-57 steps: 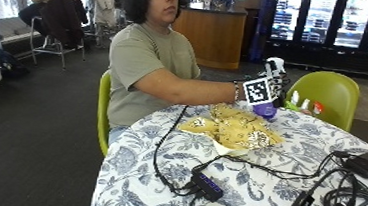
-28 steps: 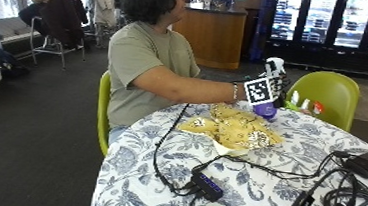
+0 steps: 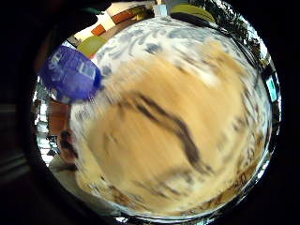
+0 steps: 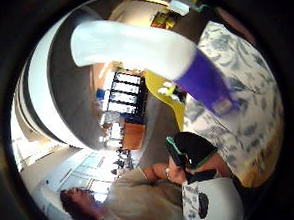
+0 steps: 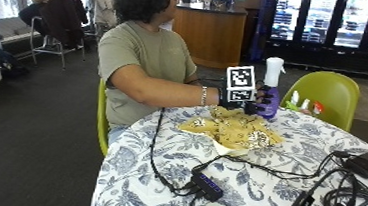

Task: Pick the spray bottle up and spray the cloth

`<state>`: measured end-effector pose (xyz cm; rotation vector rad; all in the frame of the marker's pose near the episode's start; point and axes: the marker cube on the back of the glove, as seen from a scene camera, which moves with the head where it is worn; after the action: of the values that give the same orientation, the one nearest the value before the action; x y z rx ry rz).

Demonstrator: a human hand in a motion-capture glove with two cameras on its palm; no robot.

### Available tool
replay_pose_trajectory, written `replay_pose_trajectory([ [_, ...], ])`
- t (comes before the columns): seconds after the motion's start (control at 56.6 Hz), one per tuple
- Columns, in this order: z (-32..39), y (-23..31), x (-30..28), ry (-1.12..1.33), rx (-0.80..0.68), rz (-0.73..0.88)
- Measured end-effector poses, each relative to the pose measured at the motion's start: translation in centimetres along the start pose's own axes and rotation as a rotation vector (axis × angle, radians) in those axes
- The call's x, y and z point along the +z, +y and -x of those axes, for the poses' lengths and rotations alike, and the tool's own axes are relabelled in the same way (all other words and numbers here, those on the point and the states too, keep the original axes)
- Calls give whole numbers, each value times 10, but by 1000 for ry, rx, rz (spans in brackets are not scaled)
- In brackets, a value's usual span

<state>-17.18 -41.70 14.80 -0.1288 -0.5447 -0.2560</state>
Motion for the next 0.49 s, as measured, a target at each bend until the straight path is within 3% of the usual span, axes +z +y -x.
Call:
replay_pose_trajectory([
  [0.265,-32,105,-43,258,-59,209],
  [0.494,-30,203,-43,377,-120,195],
])
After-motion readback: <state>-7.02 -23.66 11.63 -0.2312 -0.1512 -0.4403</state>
